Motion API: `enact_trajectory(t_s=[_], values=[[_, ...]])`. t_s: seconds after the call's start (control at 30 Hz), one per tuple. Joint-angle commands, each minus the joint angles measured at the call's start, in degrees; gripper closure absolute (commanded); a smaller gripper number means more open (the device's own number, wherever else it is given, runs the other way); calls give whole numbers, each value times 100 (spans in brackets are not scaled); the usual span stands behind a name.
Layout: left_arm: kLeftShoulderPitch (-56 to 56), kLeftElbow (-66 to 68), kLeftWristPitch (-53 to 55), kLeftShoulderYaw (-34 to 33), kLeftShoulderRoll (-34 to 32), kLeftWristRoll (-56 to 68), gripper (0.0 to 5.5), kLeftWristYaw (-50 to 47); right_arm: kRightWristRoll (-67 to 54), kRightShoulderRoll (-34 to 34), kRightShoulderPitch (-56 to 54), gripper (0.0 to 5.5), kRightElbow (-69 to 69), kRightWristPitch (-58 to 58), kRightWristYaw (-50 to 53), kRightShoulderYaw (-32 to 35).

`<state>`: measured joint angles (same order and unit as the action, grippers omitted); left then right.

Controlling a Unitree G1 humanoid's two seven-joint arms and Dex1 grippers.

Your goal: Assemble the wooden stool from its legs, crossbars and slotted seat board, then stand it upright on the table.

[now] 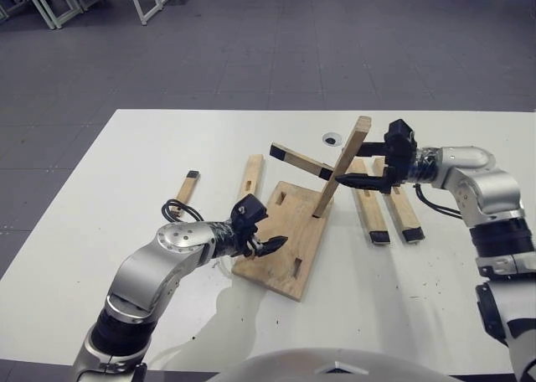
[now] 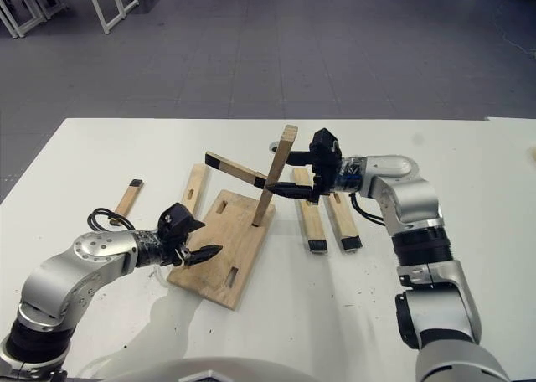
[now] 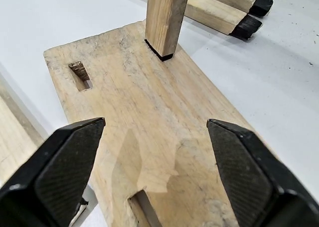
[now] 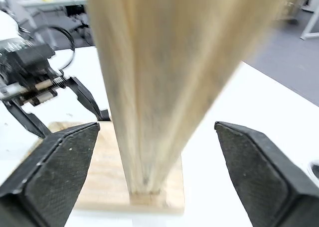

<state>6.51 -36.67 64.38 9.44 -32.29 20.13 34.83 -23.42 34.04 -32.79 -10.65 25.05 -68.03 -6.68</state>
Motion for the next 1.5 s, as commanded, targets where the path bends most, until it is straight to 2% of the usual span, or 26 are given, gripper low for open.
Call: enact_trajectory(t_s=[0.03, 0.2, 0.3, 0.37, 0.47, 0.57, 0.77, 1.03, 1.17, 1.33, 1.43, 1.5], values=[[21, 80, -151, -91, -228, 62, 170, 60, 148, 235, 576, 126, 563, 124, 351, 188], [-367, 479, -718, -829, -1303, -56, 170, 551, -14, 503, 1683, 126, 1727, 546, 996, 783], [-847, 769, -1231, -1189, -2001, -191, 170, 957, 396, 471, 2208, 126, 2190, 705, 2095, 1359], [-1098, 806, -1426, -1248, -2168, -232, 170, 1064, 644, 327, 2506, 126, 2525, 968, 2883, 1600], [-1398, 955, -1713, -1061, -2061, -414, 170, 898, 666, 66, 3065, 126, 3391, 2035, 3708, 1618], [-1547, 1196, -1958, -801, -1873, -667, 170, 650, 705, -73, 3383, 126, 3425, 2265, 3891, 1494], [-1501, 1682, -2451, -405, -1863, -1068, 170, 671, 1048, -224, 3538, 126, 2443, 1725, 4281, 1551], [-1398, 1062, -2103, 70, -1567, -1001, 170, 655, 1387, -472, 3661, 126, 1506, 1228, 4313, 915], [-1348, 289, -1463, 181, -1281, -741, 170, 519, 1413, -493, 3519, 195, 1304, 1123, 4423, 937], [-327, -63, -596, 325, -240, -295, 170, 58, 1339, -623, 3162, 286, 1147, 1083, 4553, 998], [-162, 53, -517, 379, -278, -352, 170, -57, 1259, -699, 3041, 339, 1184, 1016, 4663, 1164], [-168, 88, -488, 123, -388, -262, 170, -39, 1162, -597, 2913, 340, 1304, 949, 4663, 1434]])
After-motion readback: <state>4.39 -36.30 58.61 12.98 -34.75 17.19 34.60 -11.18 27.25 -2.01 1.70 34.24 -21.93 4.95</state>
